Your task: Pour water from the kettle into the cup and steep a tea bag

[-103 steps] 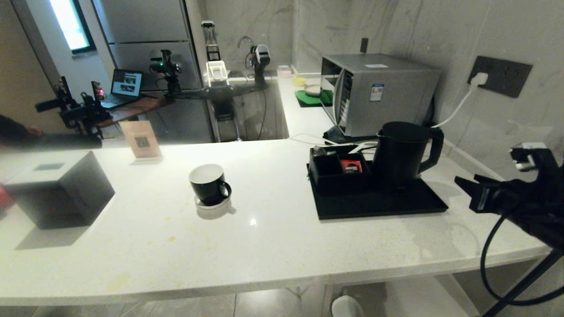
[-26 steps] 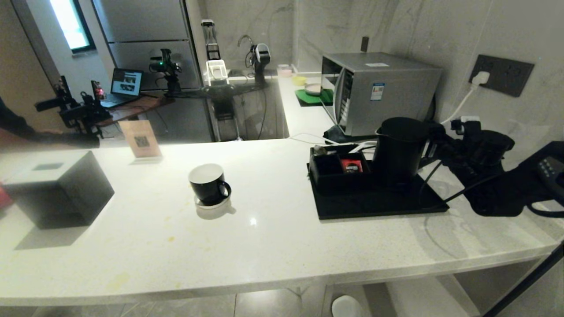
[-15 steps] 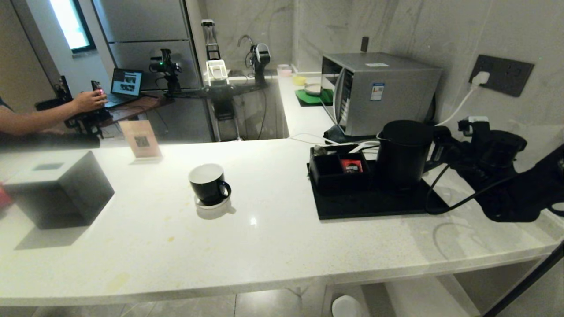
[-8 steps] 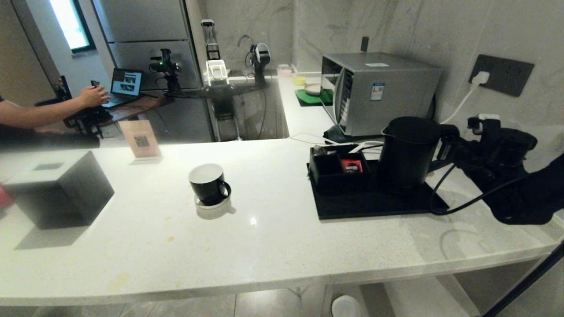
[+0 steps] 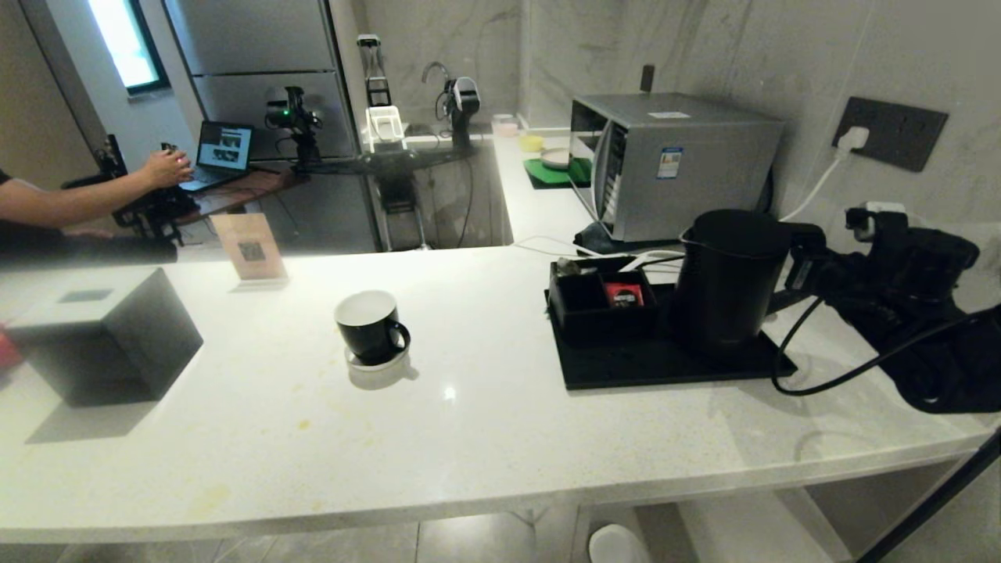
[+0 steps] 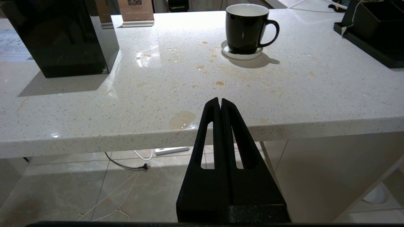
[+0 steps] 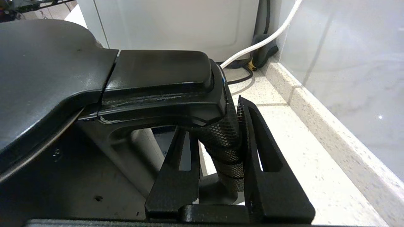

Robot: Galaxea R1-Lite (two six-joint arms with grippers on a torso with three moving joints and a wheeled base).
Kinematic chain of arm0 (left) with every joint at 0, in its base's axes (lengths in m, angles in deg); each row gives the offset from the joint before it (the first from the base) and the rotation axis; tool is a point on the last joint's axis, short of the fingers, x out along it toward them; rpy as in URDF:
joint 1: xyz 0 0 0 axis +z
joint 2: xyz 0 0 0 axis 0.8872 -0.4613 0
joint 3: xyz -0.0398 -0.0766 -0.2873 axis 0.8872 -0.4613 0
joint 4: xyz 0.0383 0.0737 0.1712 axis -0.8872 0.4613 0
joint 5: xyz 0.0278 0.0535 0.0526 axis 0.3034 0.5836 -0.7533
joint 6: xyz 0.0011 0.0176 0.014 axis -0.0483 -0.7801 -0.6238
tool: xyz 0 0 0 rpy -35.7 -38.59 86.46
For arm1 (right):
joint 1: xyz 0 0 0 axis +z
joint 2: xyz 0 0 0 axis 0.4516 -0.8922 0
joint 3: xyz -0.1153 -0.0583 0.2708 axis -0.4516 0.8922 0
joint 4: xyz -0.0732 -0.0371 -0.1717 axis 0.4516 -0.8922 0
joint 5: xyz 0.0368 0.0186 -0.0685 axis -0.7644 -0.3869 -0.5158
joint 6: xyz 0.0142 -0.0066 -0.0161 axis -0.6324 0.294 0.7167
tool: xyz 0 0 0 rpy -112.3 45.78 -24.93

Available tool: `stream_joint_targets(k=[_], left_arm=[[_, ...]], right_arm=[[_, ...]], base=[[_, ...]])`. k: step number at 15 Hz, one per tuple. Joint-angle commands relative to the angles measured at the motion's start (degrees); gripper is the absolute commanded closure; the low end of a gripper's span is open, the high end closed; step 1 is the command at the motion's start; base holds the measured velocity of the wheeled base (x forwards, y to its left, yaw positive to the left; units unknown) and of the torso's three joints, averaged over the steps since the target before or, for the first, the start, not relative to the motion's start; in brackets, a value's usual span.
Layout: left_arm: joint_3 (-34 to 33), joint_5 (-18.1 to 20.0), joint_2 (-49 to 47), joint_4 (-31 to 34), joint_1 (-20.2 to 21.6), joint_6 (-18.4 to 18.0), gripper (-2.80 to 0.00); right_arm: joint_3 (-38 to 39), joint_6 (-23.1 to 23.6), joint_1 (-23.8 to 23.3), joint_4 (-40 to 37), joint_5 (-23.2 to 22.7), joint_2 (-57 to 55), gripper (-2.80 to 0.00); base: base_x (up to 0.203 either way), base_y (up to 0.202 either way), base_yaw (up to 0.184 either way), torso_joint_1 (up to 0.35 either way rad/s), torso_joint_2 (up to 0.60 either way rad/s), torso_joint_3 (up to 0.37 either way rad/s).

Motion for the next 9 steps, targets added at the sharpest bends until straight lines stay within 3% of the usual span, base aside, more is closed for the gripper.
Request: stream_joint_targets(k=[1, 9], left_arm=[[0.0, -0.03, 0.02, -0.02, 0.01, 0.02, 0.0], [0.0, -0.03, 0.02, -0.02, 0.01, 0.02, 0.0]], right_arm=[[2.14, -0.17, -0.05, 0.38, 0.01, 3.11, 0.0], [11.67, -0.31, 0.03, 0.4, -0.16, 9.96, 0.0]], base=[[0.0, 0.0, 0.0, 0.0, 0.0, 0.0], [0.0, 0.0, 0.0, 0.0, 0.0, 0.0]])
